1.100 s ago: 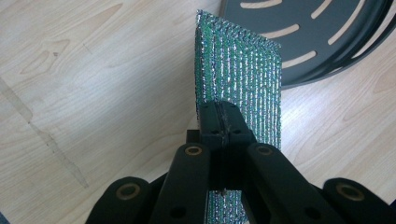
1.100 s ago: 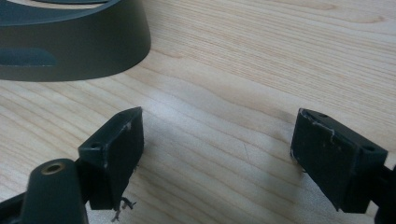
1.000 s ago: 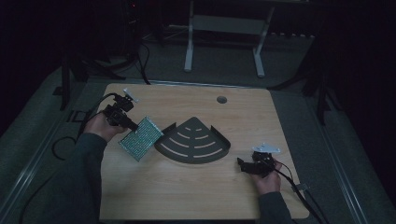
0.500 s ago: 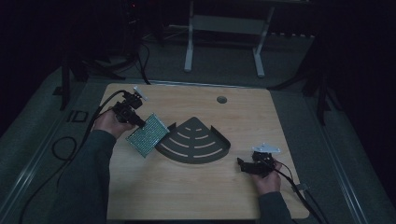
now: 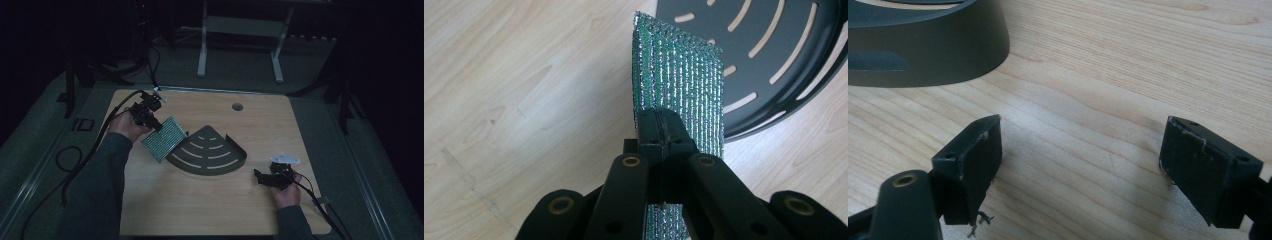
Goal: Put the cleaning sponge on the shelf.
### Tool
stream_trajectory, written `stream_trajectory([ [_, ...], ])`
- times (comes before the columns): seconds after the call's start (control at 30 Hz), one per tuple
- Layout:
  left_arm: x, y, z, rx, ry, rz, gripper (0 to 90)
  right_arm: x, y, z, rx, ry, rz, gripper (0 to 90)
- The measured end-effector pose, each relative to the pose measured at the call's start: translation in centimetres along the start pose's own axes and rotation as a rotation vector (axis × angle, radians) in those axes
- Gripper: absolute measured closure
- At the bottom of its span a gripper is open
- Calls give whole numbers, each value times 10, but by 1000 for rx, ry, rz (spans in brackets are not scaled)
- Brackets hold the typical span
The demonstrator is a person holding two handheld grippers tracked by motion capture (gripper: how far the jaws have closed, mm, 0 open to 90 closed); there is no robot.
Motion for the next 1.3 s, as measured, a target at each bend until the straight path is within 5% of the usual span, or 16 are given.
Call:
stream_trajectory([
  [0.97,43,28,-3,57,79,-8,900,0,0,0,1,-2,0,168],
  [1.3,47,42,-5,88,107,29,900,0,0,0,1,-3,0,168],
])
Point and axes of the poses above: each handheld gripper's, and its own axes: y roughly forward along the jaws, x roughly out of its top, z roughly to its left, the point moved 9 cm from there along y, roughly forward along the jaws, and after that the axes turned 15 degrees about y, right-handed, at the moved point
